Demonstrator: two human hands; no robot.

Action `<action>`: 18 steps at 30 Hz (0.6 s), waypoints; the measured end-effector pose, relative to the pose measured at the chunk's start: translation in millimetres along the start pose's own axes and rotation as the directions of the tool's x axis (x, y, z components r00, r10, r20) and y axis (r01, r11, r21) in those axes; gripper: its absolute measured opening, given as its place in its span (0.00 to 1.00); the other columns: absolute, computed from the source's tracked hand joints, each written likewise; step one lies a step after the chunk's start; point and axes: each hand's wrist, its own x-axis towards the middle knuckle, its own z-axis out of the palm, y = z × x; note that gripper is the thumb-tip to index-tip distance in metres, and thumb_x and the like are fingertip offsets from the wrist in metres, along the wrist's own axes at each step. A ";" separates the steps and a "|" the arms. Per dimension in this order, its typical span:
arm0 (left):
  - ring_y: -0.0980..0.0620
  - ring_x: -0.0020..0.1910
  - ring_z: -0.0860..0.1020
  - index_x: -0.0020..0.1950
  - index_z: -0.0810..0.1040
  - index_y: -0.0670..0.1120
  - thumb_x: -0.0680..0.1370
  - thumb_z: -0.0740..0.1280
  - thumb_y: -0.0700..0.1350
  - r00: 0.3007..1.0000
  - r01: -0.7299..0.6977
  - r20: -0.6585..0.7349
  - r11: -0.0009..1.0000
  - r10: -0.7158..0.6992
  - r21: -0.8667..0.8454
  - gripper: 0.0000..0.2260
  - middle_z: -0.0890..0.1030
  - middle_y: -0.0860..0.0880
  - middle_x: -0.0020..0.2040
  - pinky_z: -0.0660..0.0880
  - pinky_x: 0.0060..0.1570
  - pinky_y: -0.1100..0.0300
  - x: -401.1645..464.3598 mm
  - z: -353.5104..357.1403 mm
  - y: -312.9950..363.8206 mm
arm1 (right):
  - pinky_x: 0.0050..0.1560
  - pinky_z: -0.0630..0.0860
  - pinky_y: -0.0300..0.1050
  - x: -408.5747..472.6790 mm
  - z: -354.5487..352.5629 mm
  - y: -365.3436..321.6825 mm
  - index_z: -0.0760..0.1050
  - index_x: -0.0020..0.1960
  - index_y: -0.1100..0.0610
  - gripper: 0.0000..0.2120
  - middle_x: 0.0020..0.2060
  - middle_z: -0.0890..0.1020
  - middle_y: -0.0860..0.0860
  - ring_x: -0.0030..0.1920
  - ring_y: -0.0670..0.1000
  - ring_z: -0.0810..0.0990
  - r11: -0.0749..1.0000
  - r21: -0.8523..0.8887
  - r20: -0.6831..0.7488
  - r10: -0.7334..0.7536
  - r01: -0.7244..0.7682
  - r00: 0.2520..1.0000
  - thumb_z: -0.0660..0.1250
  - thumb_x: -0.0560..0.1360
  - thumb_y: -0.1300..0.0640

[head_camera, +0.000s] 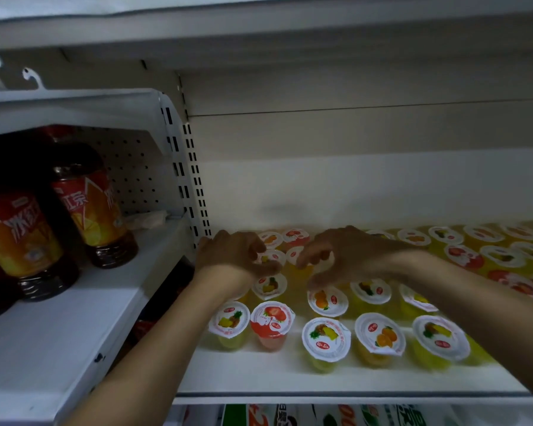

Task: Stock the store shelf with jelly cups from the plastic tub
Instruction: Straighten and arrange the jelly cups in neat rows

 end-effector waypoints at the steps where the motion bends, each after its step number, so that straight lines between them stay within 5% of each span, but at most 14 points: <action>1: 0.55 0.57 0.74 0.55 0.77 0.59 0.67 0.69 0.69 1.000 0.003 0.026 0.999 -0.005 0.044 0.21 0.80 0.60 0.52 0.64 0.61 0.54 -6.2 0.0 0.0 | 0.55 0.71 0.39 -7.7 -4.2 -2.6 0.76 0.58 0.37 0.19 0.55 0.74 0.38 0.56 0.42 0.73 1.000 0.005 0.090 0.014 -0.014 0.996 0.72 0.69 0.40; 4: 0.55 0.60 0.73 0.58 0.77 0.60 0.66 0.68 0.69 0.997 0.018 0.070 0.993 -0.026 0.113 0.23 0.79 0.60 0.57 0.63 0.63 0.53 -18.3 2.7 0.5 | 0.58 0.71 0.41 -15.4 -4.4 -7.4 0.74 0.60 0.35 0.23 0.60 0.72 0.40 0.59 0.44 0.72 0.998 -0.042 0.228 0.045 -0.037 0.973 0.75 0.68 0.45; 8: 0.55 0.59 0.75 0.58 0.78 0.60 0.66 0.68 0.68 0.997 0.027 0.075 0.994 -0.035 0.110 0.24 0.80 0.61 0.56 0.62 0.63 0.53 -22.3 3.5 3.8 | 0.61 0.74 0.47 -15.2 4.1 -7.1 0.73 0.61 0.35 0.25 0.60 0.72 0.41 0.59 0.46 0.73 0.998 -0.053 0.230 0.038 -0.027 0.972 0.76 0.67 0.45; 18: 0.54 0.57 0.77 0.59 0.79 0.56 0.67 0.72 0.63 0.994 0.050 0.099 0.999 -0.051 0.010 0.24 0.81 0.58 0.57 0.68 0.65 0.51 -24.3 3.6 7.4 | 0.47 0.77 0.45 1.9 24.9 -2.5 0.76 0.61 0.48 0.21 0.51 0.77 0.46 0.48 0.48 0.76 0.994 -0.095 -0.013 0.048 -0.049 0.999 0.71 0.70 0.45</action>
